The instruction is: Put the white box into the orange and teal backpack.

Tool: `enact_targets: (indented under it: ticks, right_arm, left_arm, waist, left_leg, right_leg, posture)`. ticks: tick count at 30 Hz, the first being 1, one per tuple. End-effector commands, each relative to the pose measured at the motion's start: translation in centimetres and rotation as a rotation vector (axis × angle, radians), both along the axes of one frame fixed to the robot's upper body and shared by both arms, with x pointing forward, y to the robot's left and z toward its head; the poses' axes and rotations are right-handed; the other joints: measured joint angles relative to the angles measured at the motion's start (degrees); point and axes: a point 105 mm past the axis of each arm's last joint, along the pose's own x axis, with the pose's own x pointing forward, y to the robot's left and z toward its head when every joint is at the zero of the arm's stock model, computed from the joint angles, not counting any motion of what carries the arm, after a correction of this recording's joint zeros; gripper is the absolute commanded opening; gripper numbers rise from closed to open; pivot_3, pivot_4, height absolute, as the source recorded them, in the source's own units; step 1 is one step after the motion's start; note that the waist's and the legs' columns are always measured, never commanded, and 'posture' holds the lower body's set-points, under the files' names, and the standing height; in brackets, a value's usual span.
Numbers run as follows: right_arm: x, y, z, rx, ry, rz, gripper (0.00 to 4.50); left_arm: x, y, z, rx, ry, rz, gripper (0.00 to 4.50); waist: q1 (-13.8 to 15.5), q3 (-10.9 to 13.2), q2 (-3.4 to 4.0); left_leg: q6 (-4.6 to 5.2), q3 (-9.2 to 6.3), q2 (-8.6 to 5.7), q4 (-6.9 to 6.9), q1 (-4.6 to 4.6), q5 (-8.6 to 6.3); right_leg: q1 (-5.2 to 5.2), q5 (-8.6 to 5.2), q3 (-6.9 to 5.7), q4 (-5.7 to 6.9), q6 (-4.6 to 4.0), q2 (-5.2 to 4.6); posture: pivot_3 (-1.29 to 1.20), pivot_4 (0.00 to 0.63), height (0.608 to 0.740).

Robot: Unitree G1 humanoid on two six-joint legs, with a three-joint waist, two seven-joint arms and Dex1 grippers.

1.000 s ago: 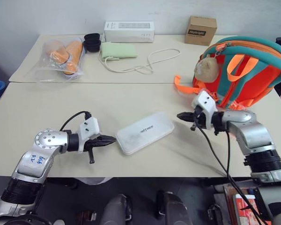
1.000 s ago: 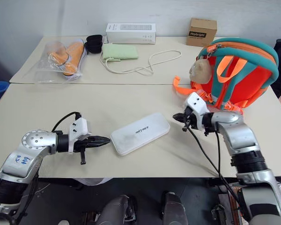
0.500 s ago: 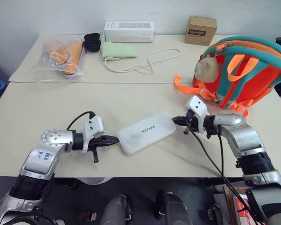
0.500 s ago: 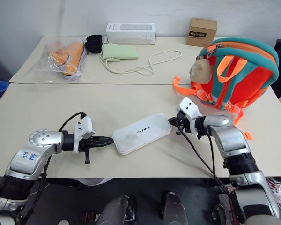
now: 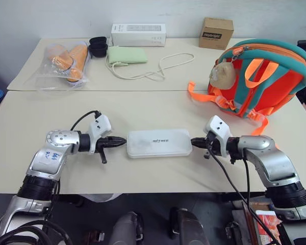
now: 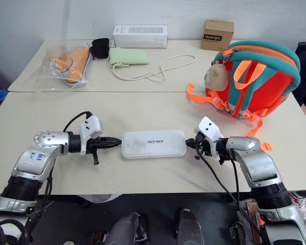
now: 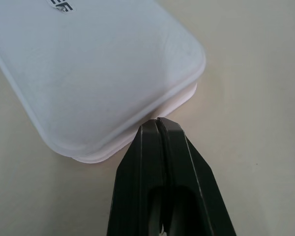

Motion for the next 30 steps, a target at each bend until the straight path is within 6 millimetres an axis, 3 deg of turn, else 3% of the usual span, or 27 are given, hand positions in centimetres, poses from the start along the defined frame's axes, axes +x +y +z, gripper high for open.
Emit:
enact_targets:
  ticks: [1, 8, 14, 22, 30]
  right_arm:
    - [0.2, -0.5, 1.2, 0.008, -0.058, -0.011, 0.00]
    - [0.3, -0.8, 1.0, 0.004, -0.058, -0.014, 0.00]
    - [0.3, -0.8, 0.8, -0.006, -0.062, -0.012, 0.00]
    - [0.5, -0.5, 1.0, -0.002, -0.078, -0.009, 0.00]
    - [0.6, -0.1, 1.0, 0.002, -0.081, -0.003, 0.00]
  left_arm:
    - [-0.2, 1.6, 1.5, -0.128, 0.148, 0.064, 0.66]
    - [-1.3, 1.4, 2.9, -0.419, 0.587, 0.158, 2.75]
    - [-1.1, 0.4, 1.6, -0.505, 0.818, 0.262, 4.49]
    - [-1.0, -1.4, -0.8, -0.408, 0.925, 0.309, 4.49]
    - [0.5, -5.4, -0.6, -0.432, 0.936, 0.239, 4.49]
  waist:
    - [0.0, 0.0, 0.00]
    - [0.1, 0.0, -0.01]
    - [0.0, 0.0, -0.01]
    - [0.3, 0.0, -0.02]
    - [1.0, 0.0, -0.05]
  left_leg:
    - [0.00, -0.01, 0.00, 0.02, -0.01, 0.00]
    - [0.03, -0.04, 0.00, 0.24, -0.06, 0.00]
    - [0.05, -0.06, -0.03, 0.45, -0.06, -0.01]
    - [0.00, -0.06, -0.05, 0.48, -0.01, -0.03]
    - [0.02, -0.11, -0.13, 0.55, 0.01, -0.03]
  right_leg:
    - [0.00, 0.00, -0.01, 0.01, 0.00, 0.01]
    - [0.02, -0.02, 0.00, 0.11, 0.04, 0.05]
    - [0.02, -0.07, 0.11, 0.36, 0.12, 0.04]
    - [0.04, -0.09, 0.18, 0.41, 0.10, 0.02]
    - [0.09, -0.08, 0.47, 0.47, 0.10, -0.06]
  posture:
    - [0.00, 0.150, 0.740]
    - [0.00, 0.150, 0.740]
    - [0.00, 0.150, 0.740]
    - [0.00, 0.150, 0.740]
    - [0.00, 0.150, 0.740]
